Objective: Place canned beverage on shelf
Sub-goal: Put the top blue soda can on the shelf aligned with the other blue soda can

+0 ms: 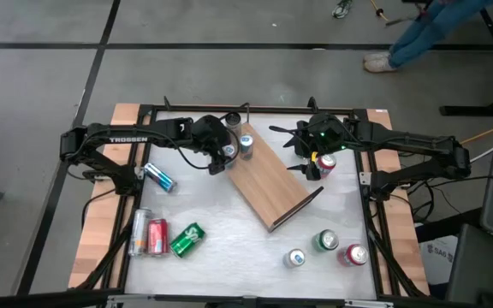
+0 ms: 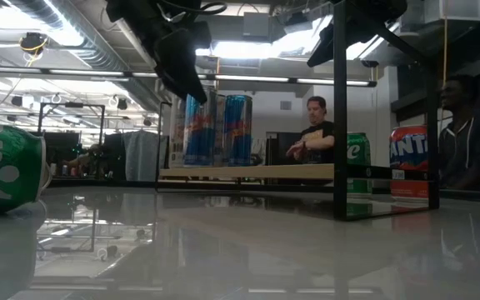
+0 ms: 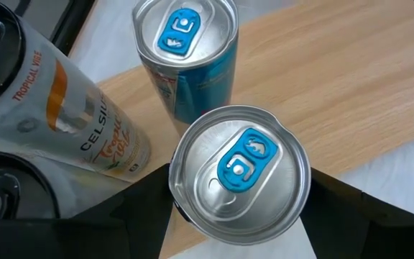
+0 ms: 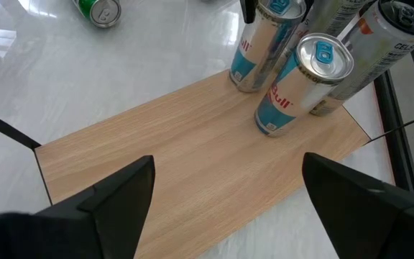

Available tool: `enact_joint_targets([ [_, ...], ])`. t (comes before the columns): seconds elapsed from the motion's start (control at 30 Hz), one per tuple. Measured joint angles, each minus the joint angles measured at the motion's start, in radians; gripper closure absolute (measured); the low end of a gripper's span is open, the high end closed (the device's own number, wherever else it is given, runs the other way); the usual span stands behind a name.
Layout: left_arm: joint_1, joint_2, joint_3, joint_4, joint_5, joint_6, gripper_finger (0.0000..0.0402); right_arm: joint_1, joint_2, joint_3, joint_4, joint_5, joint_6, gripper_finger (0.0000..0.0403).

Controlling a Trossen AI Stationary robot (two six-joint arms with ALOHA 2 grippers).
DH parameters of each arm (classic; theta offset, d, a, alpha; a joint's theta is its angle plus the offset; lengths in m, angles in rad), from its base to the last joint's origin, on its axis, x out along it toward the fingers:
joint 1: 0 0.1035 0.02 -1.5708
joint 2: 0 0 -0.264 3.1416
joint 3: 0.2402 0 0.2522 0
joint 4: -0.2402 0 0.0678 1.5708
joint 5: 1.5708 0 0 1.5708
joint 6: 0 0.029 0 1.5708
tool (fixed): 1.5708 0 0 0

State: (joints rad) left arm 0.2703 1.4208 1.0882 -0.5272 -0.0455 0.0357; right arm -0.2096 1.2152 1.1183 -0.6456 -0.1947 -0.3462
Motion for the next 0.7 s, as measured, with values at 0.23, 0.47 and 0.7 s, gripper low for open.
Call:
enact_joint_targets([
  [0.23,0.0,0.0,0.0,0.015,-0.001,-0.001,0.014,0.0,0.0,0.0,0.0,0.0,0.0,0.0061],
  [0.47,0.0,0.0,0.0,0.017,-0.002,-0.001,0.014,0.0,0.0,0.0,0.0,0.0,0.0,0.0061],
  [0.7,0.0,0.0,0.0,0.017,-0.002,-0.002,0.014,0.0,0.0,0.0,0.0,0.0,0.0,0.0061],
])
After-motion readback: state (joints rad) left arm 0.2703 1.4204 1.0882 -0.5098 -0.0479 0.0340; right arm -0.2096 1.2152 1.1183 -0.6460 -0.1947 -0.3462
